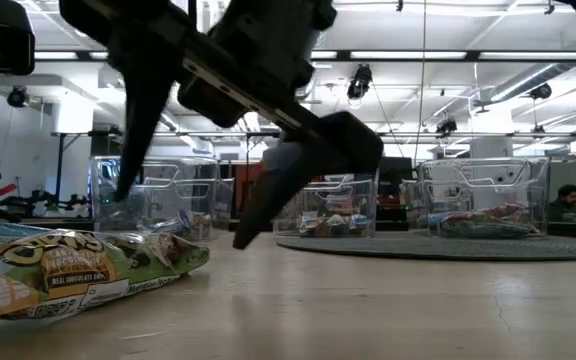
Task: Pick and place Granola Bars by type
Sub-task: Put the yellow granola bar into the middle transparent bin
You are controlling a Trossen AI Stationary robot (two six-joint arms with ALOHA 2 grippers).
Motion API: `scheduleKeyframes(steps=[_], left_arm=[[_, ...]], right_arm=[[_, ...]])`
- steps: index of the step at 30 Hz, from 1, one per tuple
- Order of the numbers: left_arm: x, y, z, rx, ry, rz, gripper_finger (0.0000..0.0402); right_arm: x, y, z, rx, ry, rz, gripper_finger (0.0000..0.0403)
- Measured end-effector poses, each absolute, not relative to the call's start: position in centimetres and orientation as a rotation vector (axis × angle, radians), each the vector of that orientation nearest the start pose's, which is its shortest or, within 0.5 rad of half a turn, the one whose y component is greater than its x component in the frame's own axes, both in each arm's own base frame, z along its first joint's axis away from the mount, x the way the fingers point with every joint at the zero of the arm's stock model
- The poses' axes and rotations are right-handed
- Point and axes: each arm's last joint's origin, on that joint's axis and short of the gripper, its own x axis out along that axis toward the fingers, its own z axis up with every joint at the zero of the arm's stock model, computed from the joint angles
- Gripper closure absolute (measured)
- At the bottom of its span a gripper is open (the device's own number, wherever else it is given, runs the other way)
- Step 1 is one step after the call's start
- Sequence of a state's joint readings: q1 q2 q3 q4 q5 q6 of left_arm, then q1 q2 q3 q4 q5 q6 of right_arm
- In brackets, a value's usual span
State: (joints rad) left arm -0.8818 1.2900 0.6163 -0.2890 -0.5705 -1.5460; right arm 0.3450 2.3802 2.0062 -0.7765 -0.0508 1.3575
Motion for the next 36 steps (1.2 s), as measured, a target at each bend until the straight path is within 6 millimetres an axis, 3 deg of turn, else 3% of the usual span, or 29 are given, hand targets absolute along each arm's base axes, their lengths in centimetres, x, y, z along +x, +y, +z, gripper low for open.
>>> scheduleKeyframes(steps=[7, 16, 23, 36], left_arm=[[15.7, -16.6, 17.6, -0.823, 0.72, 0.308, 0.022], [15.8, -16.5, 17.6, -0.84, 0.69, 0.33, 0.022], [15.8, -16.5, 17.6, -0.839, 0.679, 0.336, 0.022], [15.8, -16.4, 17.6, -0.838, 0.68, 0.337, 0.022]], right_arm=[[46.6, 16.8, 15.0, 0.999, 1.205, -0.49, 0.0116], [47.0, 17.4, 16.3, 0.978, 1.187, -0.399, 0.0111], [47.6, 15.9, 14.6, 0.956, 1.199, -0.423, 0.0114], [47.5, 16.1, 12.4, 0.896, 1.26, -0.442, 0.0145]])
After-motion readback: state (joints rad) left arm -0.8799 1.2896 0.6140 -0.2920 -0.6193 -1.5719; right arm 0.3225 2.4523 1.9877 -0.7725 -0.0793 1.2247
